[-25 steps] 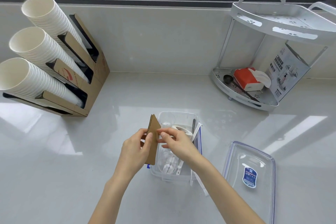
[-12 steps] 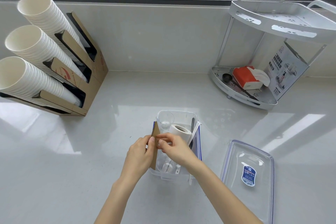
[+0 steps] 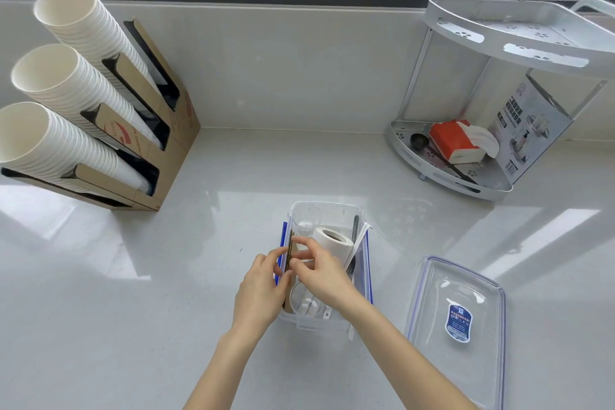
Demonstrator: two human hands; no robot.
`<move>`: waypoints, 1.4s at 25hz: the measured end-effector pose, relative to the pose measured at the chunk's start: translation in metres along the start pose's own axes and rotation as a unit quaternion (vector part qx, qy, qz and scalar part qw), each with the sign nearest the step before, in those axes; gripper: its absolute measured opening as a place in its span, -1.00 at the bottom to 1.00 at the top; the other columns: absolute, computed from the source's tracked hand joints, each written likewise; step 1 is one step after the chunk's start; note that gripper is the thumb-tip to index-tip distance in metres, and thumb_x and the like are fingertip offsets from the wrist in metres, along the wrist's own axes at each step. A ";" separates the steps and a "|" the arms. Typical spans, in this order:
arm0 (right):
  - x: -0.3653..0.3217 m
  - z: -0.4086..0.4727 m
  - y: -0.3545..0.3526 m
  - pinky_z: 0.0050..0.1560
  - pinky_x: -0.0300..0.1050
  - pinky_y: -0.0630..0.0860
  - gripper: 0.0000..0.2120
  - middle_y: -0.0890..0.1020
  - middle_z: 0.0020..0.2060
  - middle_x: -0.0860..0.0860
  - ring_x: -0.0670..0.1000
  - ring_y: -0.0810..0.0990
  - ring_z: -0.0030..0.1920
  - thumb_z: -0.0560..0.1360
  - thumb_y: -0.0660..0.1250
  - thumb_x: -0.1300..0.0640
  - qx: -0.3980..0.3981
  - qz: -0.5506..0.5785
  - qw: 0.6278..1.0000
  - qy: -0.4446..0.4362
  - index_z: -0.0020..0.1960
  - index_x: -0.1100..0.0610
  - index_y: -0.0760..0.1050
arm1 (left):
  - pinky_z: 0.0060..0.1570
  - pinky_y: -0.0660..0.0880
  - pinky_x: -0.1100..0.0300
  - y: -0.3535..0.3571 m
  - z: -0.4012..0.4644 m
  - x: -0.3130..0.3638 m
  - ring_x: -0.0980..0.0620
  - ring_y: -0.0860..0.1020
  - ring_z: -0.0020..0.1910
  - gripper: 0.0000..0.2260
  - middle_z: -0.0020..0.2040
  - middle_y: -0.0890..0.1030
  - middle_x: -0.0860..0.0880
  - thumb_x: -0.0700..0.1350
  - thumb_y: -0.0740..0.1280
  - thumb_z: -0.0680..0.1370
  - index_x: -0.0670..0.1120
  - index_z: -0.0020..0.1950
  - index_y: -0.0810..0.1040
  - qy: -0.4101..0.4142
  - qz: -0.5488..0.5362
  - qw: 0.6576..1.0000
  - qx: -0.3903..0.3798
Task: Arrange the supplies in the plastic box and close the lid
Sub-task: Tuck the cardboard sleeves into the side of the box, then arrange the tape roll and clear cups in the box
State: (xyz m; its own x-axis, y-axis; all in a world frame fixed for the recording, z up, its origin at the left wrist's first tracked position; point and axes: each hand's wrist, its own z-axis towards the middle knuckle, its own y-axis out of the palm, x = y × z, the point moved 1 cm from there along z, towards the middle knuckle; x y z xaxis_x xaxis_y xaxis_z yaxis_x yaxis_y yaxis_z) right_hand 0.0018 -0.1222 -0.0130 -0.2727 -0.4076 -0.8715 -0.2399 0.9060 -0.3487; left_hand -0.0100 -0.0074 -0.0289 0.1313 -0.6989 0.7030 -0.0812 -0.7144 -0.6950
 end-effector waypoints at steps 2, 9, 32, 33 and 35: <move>0.001 0.001 0.000 0.08 -0.26 0.40 -0.61 0.55 0.22 0.06 0.02 0.56 0.15 0.54 0.13 0.19 0.003 -0.023 1.000 -0.008 0.36 0.04 0.34 | -0.21 0.34 0.19 0.001 -0.001 -0.002 0.01 0.43 -0.21 -0.66 -0.10 0.37 0.05 -0.04 0.22 0.53 0.12 0.30 0.36 -0.006 0.023 1.000 0.003; 0.003 -0.001 -0.010 0.08 -0.31 0.39 -0.67 0.60 0.17 0.07 -0.04 0.54 0.12 0.53 0.11 0.23 0.006 -0.058 0.998 -0.022 0.24 0.10 0.48 | -0.26 0.31 0.22 -0.003 -0.002 -0.001 0.04 0.41 -0.24 -0.68 -0.09 0.37 0.08 0.00 0.22 0.52 0.14 0.28 0.38 0.005 0.058 0.998 0.001; 0.021 -0.015 -0.027 0.12 -0.01 0.46 -0.65 0.43 0.20 0.07 0.12 0.53 0.13 0.49 0.26 0.04 0.031 -0.297 0.954 -0.002 0.25 0.06 0.37 | -0.27 0.38 0.25 -0.019 -0.008 0.006 0.09 0.49 -0.32 -0.90 -0.21 0.51 0.12 -0.15 0.23 0.51 0.01 -0.20 0.42 0.031 -0.005 0.999 -0.037; 0.021 -0.016 -0.024 0.08 -0.01 0.46 -0.64 0.41 0.19 0.08 0.14 0.54 0.10 0.49 0.27 0.03 0.025 -0.305 0.952 0.004 0.25 0.07 0.35 | -0.31 0.38 0.23 -0.021 -0.008 0.007 0.07 0.50 -0.34 -0.88 -0.21 0.53 0.12 -0.15 0.22 0.51 0.02 -0.22 0.40 0.019 -0.012 0.999 -0.037; 0.021 -0.017 -0.018 -0.01 -0.02 0.44 -0.66 0.39 0.17 0.11 0.19 0.55 0.06 0.49 0.27 0.06 0.030 -0.319 0.947 0.008 0.22 0.11 0.32 | -0.40 0.35 0.26 -0.023 -0.009 0.008 0.04 0.54 -0.39 -0.82 -0.21 0.55 0.11 -0.15 0.22 0.51 0.06 -0.27 0.35 0.001 -0.022 0.999 -0.040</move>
State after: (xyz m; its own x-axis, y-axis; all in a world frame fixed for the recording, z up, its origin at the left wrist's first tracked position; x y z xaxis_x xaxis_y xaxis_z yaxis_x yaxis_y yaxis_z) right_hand -0.0149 -0.1495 -0.0192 -0.1038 -0.8758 -0.4714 -0.3069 0.4790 -0.8224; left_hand -0.0158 0.0031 -0.0066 0.1344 -0.6673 0.7325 -0.1549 -0.7443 -0.6496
